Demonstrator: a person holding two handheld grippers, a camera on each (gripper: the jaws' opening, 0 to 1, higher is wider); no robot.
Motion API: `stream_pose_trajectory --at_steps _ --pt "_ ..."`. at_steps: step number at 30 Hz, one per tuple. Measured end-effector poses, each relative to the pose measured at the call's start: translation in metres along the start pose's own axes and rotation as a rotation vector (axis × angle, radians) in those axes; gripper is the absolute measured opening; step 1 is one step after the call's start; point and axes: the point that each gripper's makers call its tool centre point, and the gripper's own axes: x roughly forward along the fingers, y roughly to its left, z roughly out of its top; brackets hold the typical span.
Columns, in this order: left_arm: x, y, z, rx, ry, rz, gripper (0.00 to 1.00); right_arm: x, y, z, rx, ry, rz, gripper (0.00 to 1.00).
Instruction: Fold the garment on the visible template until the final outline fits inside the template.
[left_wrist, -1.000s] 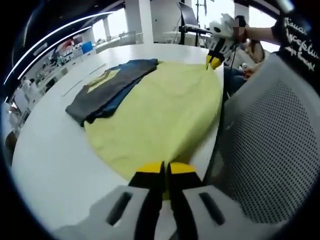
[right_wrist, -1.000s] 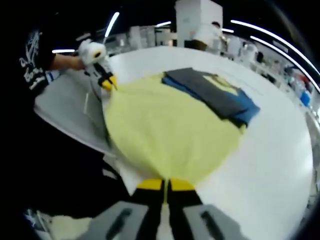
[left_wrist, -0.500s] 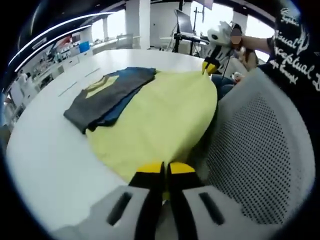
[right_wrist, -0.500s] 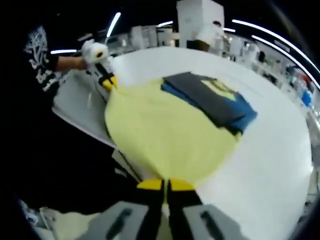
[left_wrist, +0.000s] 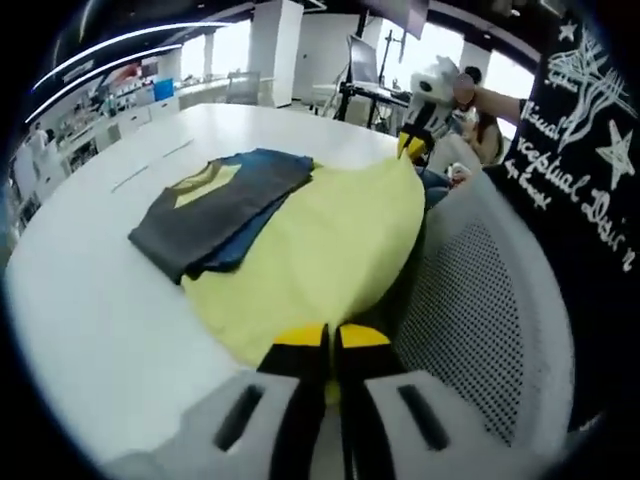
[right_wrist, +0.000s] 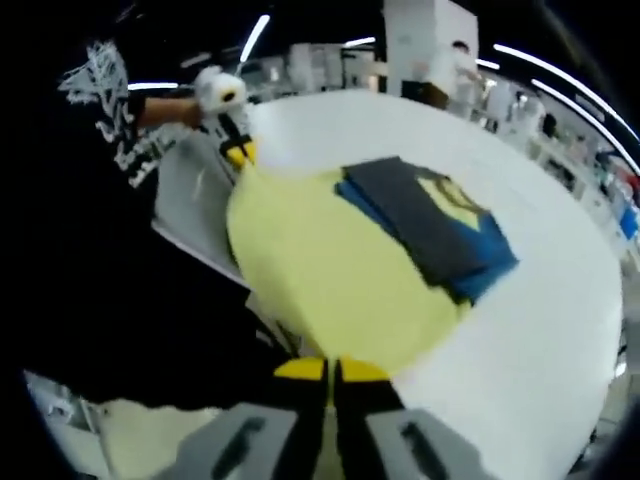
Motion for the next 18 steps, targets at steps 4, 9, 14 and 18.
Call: stream_pose_trajectory --at_steps 4,9,14,18 --pt "-0.012 0.014 0.019 0.002 -0.044 0.034 0.0 -0.01 -0.015 0.015 -0.035 -0.022 -0.054 0.0" --pt "-0.018 0.03 0.04 0.053 -0.07 0.062 0.0 -0.016 -0.033 0.032 -0.067 -0.046 -0.098 0.0" --pt "-0.021 0.045 0.053 0.089 -0.078 0.087 0.0 -0.019 -0.054 0.048 -0.108 -0.065 -0.16 0.0" --pt "-0.022 0.066 0.068 0.108 -0.099 0.126 0.0 -0.022 -0.073 0.06 -0.129 -0.083 -0.206 0.0"
